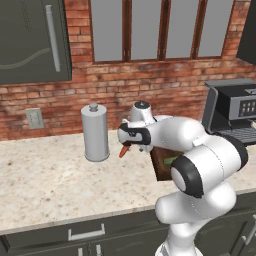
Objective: Place the two vegetables and bowl onto the tray for setting up a vegetable dip station.
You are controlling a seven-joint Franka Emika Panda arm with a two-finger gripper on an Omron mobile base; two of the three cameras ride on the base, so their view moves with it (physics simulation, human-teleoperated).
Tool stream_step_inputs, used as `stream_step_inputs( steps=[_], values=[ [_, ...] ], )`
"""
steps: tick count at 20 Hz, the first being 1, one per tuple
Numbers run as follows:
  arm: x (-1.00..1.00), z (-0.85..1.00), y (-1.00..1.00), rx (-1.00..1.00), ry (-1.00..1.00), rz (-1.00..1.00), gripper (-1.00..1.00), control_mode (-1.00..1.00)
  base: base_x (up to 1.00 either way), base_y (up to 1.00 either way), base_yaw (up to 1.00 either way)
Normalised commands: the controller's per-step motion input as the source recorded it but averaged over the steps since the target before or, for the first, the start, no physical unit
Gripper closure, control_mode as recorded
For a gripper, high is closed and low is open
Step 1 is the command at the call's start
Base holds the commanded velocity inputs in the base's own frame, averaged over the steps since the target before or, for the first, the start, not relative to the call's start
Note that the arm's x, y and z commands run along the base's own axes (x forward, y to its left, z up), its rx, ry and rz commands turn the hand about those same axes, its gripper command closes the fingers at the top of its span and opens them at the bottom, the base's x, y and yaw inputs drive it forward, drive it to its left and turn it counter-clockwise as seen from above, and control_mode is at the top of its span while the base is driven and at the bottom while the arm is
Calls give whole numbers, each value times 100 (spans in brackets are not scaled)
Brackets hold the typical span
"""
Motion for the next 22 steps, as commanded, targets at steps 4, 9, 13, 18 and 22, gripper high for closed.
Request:
stream_step_inputs(
  steps=[4, 9, 13, 18, 22],
  values=[
    [18, -8, 0, 0, 0, 0, -100, -100, 0, 0, 0],
    [15, -9, 0, 0, 1, 0, -100, -100, 0, 0, 0],
    [16, -12, 0, 0, 2, 0, -100, -100, 0, 0, 0],
    [18, -12, 0, 0, 3, 0, -100, -100, 0, 0, 0],
    [21, -8, 0, 0, 2, 0, -100, -100, 0, 0, 0]
  ],
)
